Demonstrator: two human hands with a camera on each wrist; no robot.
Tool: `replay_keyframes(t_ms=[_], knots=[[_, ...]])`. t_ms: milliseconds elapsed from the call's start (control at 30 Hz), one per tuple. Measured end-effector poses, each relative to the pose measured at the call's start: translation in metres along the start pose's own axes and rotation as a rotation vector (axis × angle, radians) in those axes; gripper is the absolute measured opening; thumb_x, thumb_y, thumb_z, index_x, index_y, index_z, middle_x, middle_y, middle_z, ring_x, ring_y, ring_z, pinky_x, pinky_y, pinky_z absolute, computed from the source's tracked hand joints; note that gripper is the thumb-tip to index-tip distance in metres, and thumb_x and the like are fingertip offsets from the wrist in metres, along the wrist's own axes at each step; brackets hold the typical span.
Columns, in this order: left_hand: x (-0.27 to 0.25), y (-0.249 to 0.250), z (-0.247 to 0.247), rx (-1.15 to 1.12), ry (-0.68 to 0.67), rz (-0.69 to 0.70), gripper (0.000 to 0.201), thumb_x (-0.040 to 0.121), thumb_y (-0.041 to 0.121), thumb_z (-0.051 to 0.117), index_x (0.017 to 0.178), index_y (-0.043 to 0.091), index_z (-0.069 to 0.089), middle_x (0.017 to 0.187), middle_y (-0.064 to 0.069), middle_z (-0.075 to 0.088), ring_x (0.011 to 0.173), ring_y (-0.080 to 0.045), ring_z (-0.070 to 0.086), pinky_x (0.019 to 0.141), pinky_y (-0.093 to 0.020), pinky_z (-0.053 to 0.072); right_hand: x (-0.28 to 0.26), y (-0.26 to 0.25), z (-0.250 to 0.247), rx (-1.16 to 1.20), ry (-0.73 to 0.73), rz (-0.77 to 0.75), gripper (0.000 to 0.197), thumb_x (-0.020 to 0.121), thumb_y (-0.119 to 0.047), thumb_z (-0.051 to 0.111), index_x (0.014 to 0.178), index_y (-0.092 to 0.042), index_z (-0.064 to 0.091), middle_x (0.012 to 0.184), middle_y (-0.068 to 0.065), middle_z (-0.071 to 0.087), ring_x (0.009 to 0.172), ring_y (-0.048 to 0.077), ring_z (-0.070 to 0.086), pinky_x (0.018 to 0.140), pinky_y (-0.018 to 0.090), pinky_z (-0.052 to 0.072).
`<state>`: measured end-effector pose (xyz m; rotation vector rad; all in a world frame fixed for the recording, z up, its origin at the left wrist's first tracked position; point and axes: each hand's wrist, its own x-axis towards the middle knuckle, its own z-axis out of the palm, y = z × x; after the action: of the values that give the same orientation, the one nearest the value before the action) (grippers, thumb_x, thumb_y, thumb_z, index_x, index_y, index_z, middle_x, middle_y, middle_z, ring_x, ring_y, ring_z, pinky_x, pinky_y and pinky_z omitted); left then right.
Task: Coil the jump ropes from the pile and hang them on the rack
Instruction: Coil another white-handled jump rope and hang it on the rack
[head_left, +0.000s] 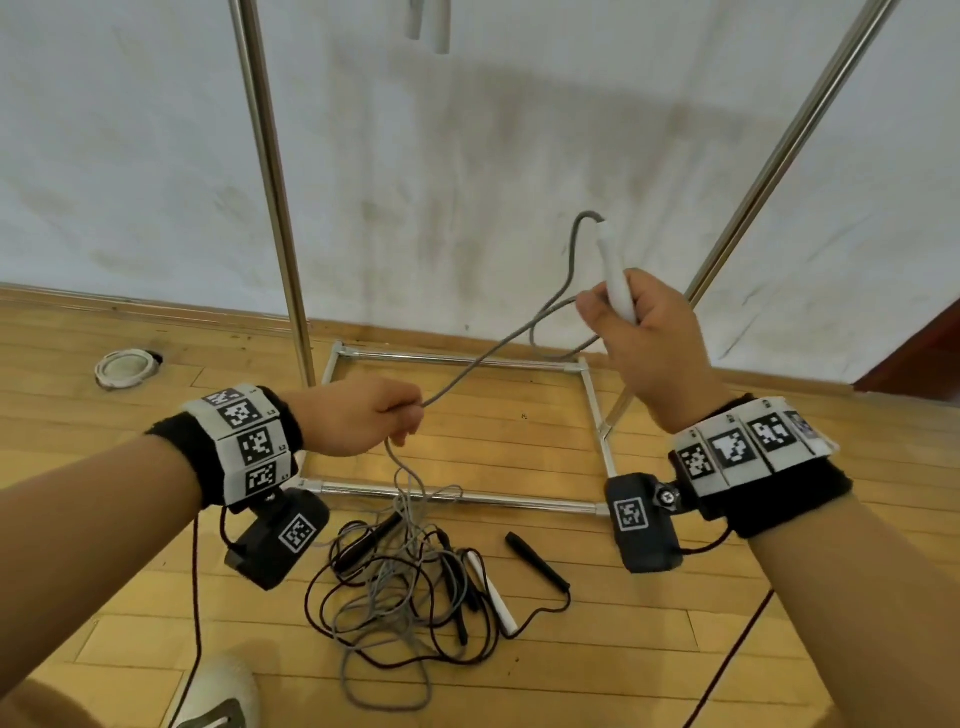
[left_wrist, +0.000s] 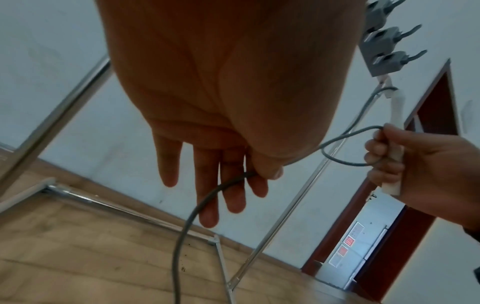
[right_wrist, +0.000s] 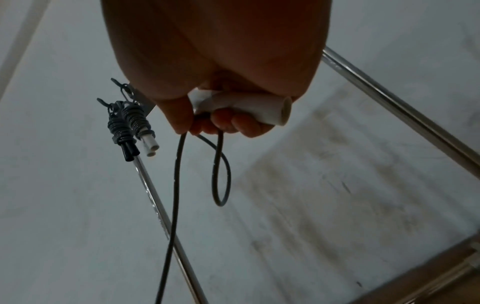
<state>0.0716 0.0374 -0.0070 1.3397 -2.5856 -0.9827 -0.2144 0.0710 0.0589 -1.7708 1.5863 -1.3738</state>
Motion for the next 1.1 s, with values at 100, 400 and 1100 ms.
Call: replay_keyframes(t_ms=[100, 400, 1100], knots=[[-0.002, -0.005, -0.004, 0.008, 0.083, -0.035, 0.027, 0.104, 0.031, 0.041, 0.086, 0.029, 0.061, 0.076, 0.005, 0.065, 0.069, -0.001, 0.06, 0.066, -0.025, 0.047, 0.003, 0.008, -0.006, 0.045, -0.03, 0.037, 0.029, 0.083, -0.044, 0.066, 0.072, -0.019, 0.056, 0.057, -0.01, 0.045, 0.051, 0.008, 0.039, 0.049, 0.022, 0.036], [0.002, 0.03, -0.02, 0.042, 0.315, 0.096, 0.023, 0.1, 0.035, 0.05, 0.093, 0.033, 0.072, 0.053, 0.009, 0.053, 0.047, -0.001, 0.049, 0.05, -0.012, 0.039, -0.012, 0.034, 0.01, -0.435, -0.198, 0.096, 0.02, 0.078, -0.019, 0.071, 0.096, -0.028, 0.069, 0.091, -0.005, 0.066, 0.079, 0.014, 0.061, 0.065, 0.031, 0.051], [0.005, 0.011, -0.009, -0.081, 0.064, 0.057, 0.025, 0.105, 0.032, 0.039, 0.09, 0.03, 0.058, 0.088, 0.011, 0.068, 0.088, -0.008, 0.062, 0.083, -0.029, 0.048, -0.008, -0.005, 0.017, -0.029, -0.097, -0.073, 0.027, 0.087, -0.029, 0.071, 0.069, -0.009, 0.067, 0.057, 0.009, 0.052, 0.053, 0.012, 0.043, 0.053, 0.031, 0.037]])
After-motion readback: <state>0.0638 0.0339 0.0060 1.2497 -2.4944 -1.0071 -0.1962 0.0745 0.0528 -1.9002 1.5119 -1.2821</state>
